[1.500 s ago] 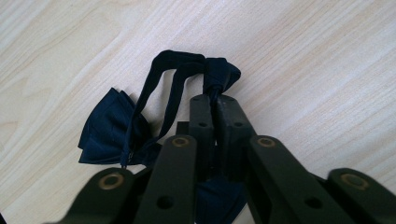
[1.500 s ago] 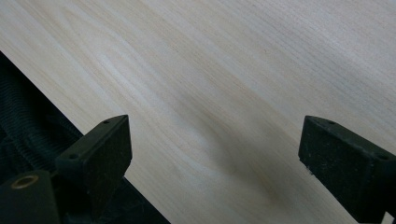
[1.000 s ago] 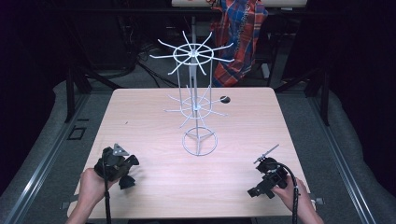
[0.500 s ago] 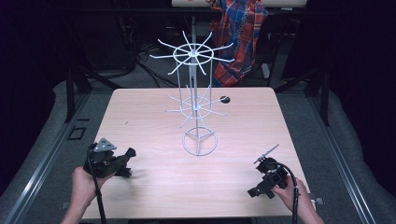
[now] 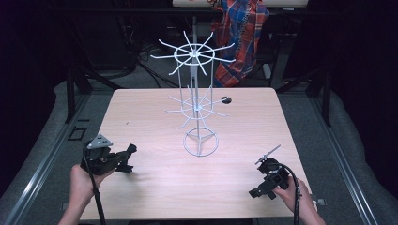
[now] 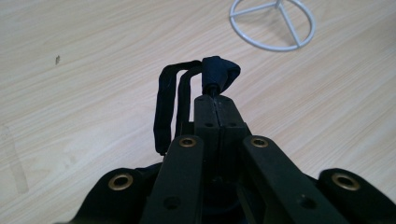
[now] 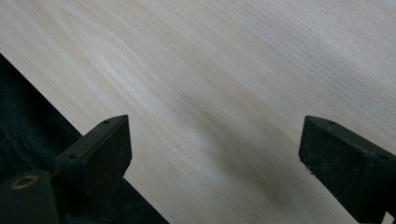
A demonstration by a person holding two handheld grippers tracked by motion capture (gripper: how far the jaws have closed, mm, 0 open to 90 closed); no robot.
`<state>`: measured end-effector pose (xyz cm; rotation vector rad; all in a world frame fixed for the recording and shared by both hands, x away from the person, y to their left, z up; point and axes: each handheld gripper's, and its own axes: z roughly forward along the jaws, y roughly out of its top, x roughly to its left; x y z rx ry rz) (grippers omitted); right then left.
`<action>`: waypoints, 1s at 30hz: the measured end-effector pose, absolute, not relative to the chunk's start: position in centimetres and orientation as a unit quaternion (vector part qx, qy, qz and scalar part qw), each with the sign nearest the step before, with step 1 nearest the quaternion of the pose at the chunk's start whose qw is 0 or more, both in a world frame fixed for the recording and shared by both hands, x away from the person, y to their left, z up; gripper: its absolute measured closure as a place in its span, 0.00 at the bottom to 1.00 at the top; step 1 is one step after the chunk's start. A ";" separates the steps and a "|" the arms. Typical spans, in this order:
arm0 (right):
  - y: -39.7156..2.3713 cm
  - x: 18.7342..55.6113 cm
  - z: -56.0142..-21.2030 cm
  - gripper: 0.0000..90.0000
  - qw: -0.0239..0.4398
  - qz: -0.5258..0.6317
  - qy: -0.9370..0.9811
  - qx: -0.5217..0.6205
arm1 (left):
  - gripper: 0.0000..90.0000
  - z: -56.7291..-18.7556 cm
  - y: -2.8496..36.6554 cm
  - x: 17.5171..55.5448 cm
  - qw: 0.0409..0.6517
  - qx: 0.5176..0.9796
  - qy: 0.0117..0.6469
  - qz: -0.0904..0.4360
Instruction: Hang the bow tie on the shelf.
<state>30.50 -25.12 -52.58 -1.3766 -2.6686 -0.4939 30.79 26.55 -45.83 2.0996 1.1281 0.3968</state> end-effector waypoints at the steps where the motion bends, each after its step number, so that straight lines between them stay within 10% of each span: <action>1: -25.1 30.5 -52.6 0.10 0.049 -0.162 -0.876 -0.452 | 1.00 -45.8 26.6 30.8 0.355 0.812 0.436 0.154; 30: -25.1 30.6 -52.4 0.10 0.046 -0.158 -0.880 -0.445 | 1.00 -42.8 25.2 33.4 0.402 0.791 0.432 0.164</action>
